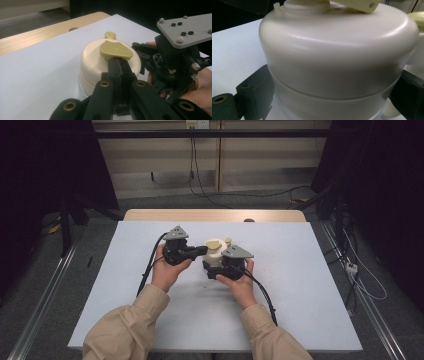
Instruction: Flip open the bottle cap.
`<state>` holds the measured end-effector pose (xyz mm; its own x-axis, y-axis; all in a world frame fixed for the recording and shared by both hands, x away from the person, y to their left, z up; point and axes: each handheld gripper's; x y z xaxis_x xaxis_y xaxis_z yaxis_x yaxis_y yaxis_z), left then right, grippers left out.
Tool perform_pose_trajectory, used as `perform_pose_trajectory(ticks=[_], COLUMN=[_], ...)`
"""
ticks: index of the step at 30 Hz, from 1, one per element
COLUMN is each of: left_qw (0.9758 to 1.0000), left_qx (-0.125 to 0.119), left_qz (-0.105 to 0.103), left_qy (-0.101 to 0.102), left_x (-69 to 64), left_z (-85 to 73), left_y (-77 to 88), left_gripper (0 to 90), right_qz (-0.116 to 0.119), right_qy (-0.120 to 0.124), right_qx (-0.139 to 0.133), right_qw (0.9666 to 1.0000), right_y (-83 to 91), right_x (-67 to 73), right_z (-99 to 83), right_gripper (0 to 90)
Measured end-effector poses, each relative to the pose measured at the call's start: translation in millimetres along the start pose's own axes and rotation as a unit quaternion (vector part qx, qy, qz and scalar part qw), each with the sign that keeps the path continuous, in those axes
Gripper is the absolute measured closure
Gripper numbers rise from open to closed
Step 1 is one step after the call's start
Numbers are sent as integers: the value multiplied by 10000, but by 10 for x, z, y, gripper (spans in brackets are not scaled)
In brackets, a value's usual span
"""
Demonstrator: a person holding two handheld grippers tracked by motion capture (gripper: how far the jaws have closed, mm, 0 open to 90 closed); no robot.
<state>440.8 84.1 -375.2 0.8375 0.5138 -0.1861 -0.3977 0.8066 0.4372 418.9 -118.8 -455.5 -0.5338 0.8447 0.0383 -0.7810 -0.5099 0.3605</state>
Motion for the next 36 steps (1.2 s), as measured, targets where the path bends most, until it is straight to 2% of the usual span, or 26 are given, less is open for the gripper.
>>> perform_pose_trajectory(ticks=[36], left_qw=[9999], left_qx=[-135], left_qz=[48], left_qy=[-7], left_x=[-17], left_z=[76], left_y=[-4], left_gripper=[900], right_qz=[-11], right_qy=[1], right_qx=[2], right_qw=[10000], right_y=[-1], right_x=[2], right_z=[-1], right_gripper=[46])
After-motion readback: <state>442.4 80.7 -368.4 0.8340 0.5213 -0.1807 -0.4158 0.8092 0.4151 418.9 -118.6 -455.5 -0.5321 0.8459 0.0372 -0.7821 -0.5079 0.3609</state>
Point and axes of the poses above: each handheld gripper's, and its own axes: y roughly backward along the jaws, z roughly out of its top, x roughly to its left
